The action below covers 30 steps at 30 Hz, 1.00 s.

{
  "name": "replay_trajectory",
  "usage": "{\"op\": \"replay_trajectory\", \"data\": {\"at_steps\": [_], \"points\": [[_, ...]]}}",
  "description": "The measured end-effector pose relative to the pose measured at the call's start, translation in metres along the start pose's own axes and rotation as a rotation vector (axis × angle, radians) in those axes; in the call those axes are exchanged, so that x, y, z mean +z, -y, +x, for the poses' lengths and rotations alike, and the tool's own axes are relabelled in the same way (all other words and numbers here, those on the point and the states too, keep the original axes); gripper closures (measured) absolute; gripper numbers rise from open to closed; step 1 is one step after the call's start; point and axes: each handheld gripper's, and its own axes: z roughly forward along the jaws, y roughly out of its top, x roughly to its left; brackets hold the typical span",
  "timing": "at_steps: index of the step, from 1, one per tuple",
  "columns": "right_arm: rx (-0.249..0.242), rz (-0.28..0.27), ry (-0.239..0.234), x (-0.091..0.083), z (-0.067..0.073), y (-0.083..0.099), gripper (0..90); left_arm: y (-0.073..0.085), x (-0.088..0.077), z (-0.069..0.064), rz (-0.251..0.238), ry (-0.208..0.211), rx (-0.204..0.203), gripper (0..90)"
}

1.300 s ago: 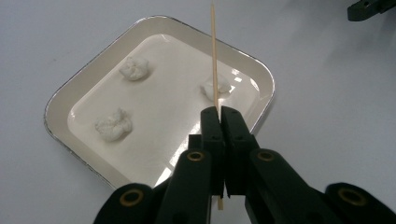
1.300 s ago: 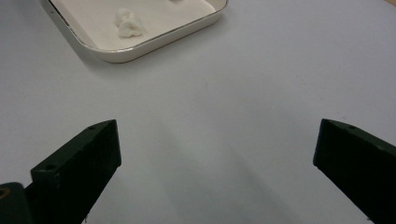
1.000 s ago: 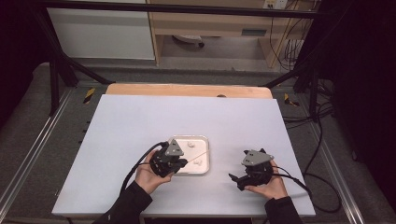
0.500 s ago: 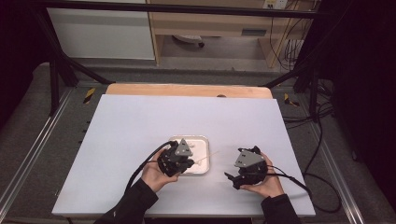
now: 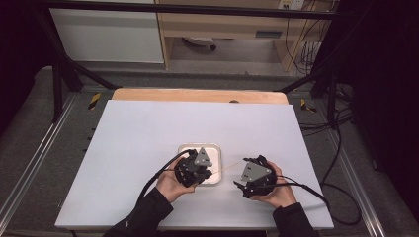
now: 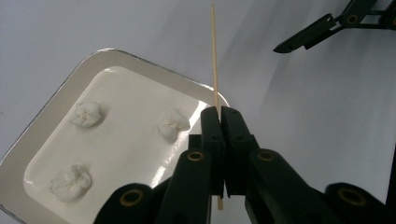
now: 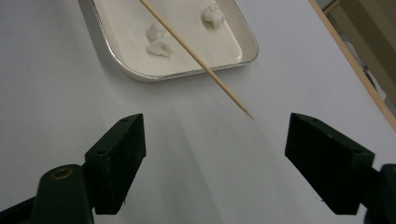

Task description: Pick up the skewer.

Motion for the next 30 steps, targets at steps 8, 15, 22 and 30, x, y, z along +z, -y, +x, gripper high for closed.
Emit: {"op": "replay_trajectory", "data": {"at_steps": [8,15,22,30], "points": [[-0.124,0.007,0.006,0.003,0.003,-0.001,35.8,-0.008,0.006,-0.004,0.011,0.014,0.014,89.0],[-0.225,0.018,0.014,0.005,0.005,-0.002,44.7,-0.016,0.01,-0.008,0.021,0.028,0.029,89.0],[-0.342,0.032,0.018,0.006,0.007,-0.003,56.0,-0.02,0.014,-0.012,0.033,0.045,0.043,89.0],[-0.428,0.049,0.005,0.008,0.009,-0.003,69.2,-0.022,0.017,-0.014,0.039,0.055,0.052,89.0]]}}
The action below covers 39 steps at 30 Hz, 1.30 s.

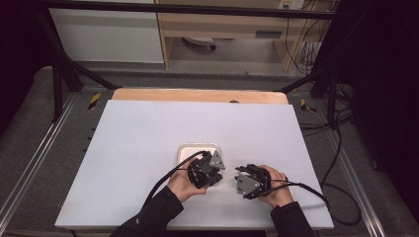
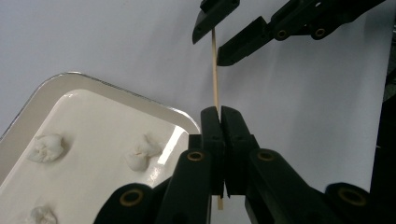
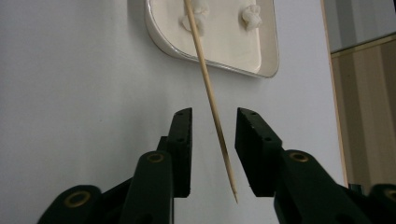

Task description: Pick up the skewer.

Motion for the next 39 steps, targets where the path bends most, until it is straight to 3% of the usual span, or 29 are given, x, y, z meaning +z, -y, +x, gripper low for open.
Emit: {"op": "replay_trajectory", "data": {"at_steps": [7,13,21,27,33,39], "points": [[-0.05,0.008,-0.017,0.0015,0.0007,-0.0018,78.6,0.0001,0.0004,-0.001,0.001,0.007,0.006,88.9],[-0.057,0.01,-0.023,0.0014,0.0018,-0.0018,84.9,0.0005,0.0007,-0.0009,0.003,0.012,0.01,89.0],[-0.118,0.012,-0.02,0.0002,0.0023,-0.0035,88.4,0.001,0.0002,0.0012,0.007,0.006,0.009,88.9],[-0.133,0.017,-0.025,0.0002,0.0033,-0.0059,89.2,0.0015,-0.001,0.0043,0.014,0.009,0.003,88.1],[-0.148,0.026,-0.031,0.0005,0.0025,-0.0081,89.3,0.0008,-0.0008,0.0073,0.046,-0.002,0.01,76.4],[-0.158,0.037,-0.035,0.0013,0.0024,-0.0088,89.3,-0.0032,0.0055,0.0085,0.146,0.004,0.027,71.9]]}}
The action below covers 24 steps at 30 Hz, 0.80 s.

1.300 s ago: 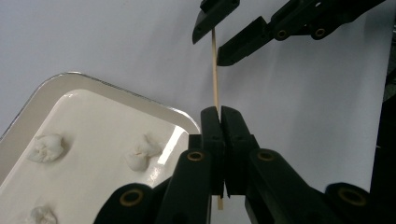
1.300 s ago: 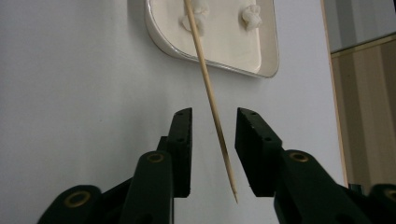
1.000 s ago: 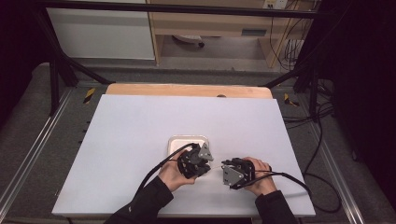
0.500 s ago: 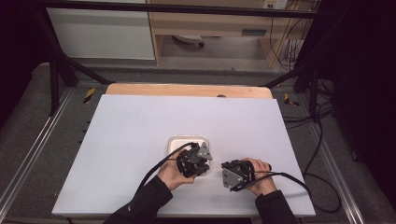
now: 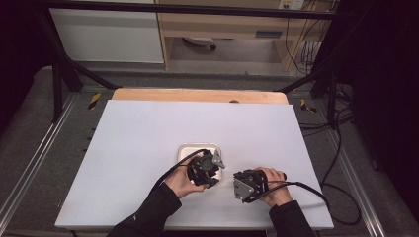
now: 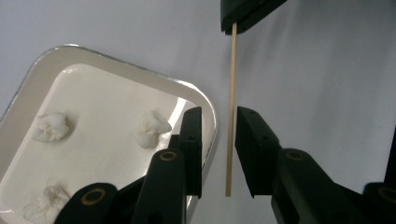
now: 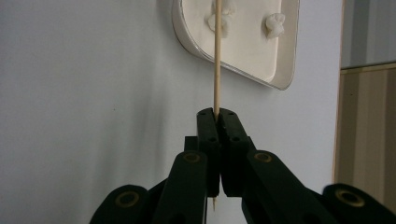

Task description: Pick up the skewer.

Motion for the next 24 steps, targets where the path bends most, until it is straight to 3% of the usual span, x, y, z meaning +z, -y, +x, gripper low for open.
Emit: {"op": "replay_trajectory", "data": {"at_steps": [2,10,24], "points": [[0.0,-0.001,-0.006,0.0,0.0,0.0,89.3,-0.002,0.003,0.0,0.026,0.008,0.011,72.9],[-0.01,0.007,-0.012,0.0,0.0,-0.001,89.3,-0.007,0.009,-0.002,0.042,0.036,0.025,86.9],[-0.017,-0.001,-0.014,-0.001,0.001,-0.002,88.8,-0.006,0.011,-0.007,0.065,0.021,0.057,89.0]]}}
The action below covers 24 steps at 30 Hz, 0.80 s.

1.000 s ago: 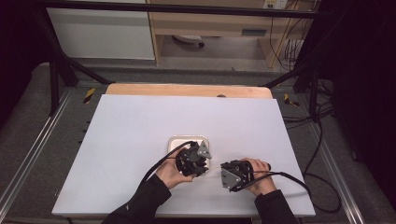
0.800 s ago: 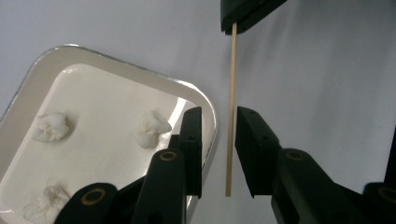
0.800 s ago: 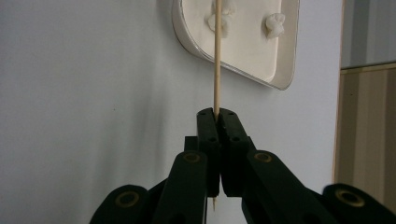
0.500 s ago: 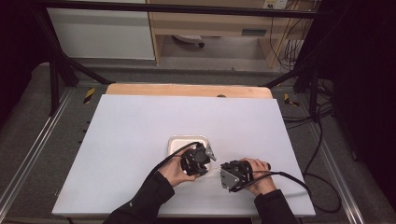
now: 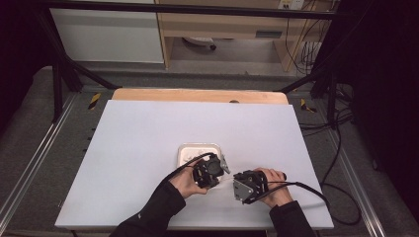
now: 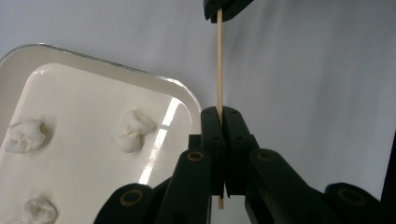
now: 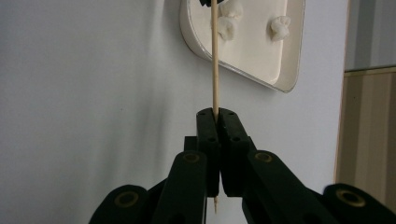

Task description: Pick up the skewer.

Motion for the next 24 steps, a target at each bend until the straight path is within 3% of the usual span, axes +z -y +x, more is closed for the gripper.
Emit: {"op": "replay_trajectory", "data": {"at_steps": [4,7,14,17,22,24], "points": [[0.038,-0.014,0.011,-0.002,-0.002,0.001,86.0,0.002,-0.002,0.0,-0.014,-0.009,0.002,89.1],[0.11,-0.036,0.0,-0.005,-0.003,0.004,74.7,0.008,-0.004,0.002,-0.023,-0.026,-0.015,89.0],[0.415,-0.083,0.033,-0.012,-0.007,0.021,41.2,0.029,-0.015,0.013,-0.044,-0.06,-0.061,89.0],[0.554,-0.089,0.031,-0.013,-0.007,0.029,32.5,0.038,-0.02,0.015,-0.061,-0.069,-0.086,89.0],[0.727,-0.104,0.012,-0.011,-0.007,0.039,19.5,0.055,-0.027,0.018,-0.102,-0.086,-0.125,88.9],[0.783,-0.086,0.005,-0.01,-0.008,0.041,14.9,0.062,-0.03,0.018,-0.123,-0.089,-0.143,88.9]]}}
